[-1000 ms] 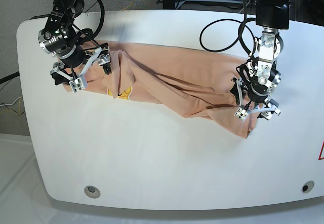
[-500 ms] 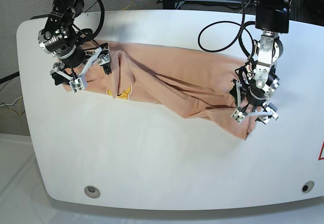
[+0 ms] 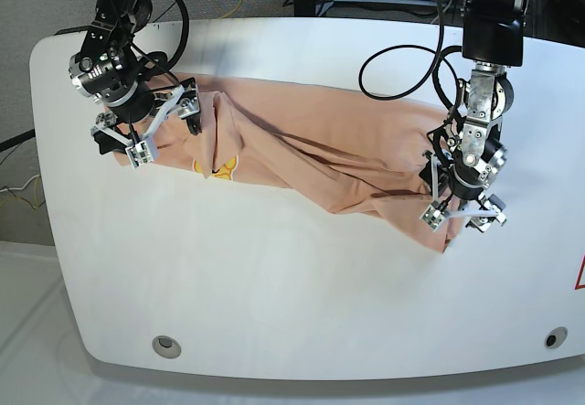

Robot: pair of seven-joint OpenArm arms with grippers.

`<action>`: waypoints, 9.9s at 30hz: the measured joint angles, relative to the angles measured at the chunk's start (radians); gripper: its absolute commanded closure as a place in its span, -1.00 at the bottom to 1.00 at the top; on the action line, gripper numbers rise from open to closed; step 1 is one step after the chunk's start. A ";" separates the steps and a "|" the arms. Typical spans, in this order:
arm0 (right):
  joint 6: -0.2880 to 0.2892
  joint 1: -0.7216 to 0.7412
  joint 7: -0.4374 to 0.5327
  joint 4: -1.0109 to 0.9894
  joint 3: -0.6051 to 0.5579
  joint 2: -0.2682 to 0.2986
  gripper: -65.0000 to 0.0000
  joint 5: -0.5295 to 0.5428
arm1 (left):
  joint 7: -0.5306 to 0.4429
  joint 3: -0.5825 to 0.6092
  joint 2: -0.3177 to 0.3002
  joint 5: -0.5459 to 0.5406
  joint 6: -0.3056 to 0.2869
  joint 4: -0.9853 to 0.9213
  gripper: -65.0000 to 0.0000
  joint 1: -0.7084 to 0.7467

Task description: Fold the T-shirt properly

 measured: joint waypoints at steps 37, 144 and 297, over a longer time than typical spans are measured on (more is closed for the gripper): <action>0.000 -0.002 0.000 0.000 0.000 0.000 -1.00 0.000 | 0.005 -0.119 0.020 -0.140 -0.008 0.110 -0.40 0.006; -0.003 -0.031 0.000 -0.014 -0.037 0.007 -1.00 0.000 | 0.111 -0.348 0.078 -0.944 -0.012 -0.344 -0.40 -0.146; -0.003 -0.050 0.000 -0.014 -0.038 0.008 -1.00 0.001 | -0.057 -0.179 0.021 -0.945 0.112 -0.381 0.81 -0.135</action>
